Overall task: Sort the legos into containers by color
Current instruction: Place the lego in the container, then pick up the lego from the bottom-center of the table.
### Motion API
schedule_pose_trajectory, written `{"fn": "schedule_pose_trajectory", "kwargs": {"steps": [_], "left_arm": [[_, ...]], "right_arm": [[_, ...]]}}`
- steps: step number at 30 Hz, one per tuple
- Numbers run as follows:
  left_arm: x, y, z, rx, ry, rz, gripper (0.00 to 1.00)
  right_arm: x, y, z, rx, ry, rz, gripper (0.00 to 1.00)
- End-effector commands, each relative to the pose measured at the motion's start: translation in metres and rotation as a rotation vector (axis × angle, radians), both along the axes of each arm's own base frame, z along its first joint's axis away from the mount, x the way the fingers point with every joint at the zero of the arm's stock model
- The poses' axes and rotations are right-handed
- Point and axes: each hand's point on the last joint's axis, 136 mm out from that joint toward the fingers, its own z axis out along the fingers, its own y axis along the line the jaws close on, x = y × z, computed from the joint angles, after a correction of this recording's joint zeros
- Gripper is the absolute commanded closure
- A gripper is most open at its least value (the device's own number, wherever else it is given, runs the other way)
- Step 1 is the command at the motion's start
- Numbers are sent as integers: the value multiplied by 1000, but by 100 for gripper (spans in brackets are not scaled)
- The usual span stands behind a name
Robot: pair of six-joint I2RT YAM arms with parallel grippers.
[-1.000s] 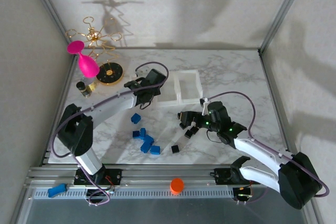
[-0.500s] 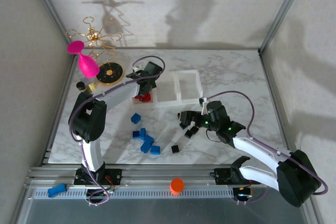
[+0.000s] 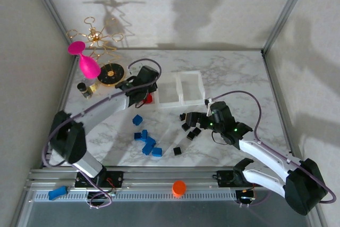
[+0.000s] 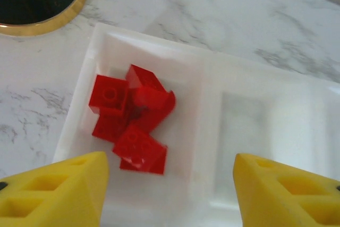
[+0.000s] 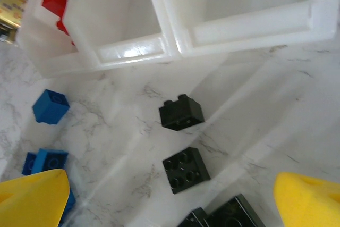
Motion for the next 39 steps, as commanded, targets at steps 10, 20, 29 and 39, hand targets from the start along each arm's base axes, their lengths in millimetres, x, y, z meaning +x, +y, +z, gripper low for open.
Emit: {"fn": "schedule_pose_trajectory", "kwargs": {"steps": [10,20,29,39], "left_arm": [[-108,-40,-23,-125,-7,-150,16],[-142,-48,-34,-179,-31,-208,0],[-147,-35,-38,-180,-37,-183,1],[-148,-32,-42,-155,-32,-183,0]], "right_arm": [[-31,-11,-33,-176,170,-54,9],[-47,7,-58,-270,212,-114,25],[-42,29,-73,-306,223,-159,29],[-34,29,-83,-406,211,-192,45]]}}
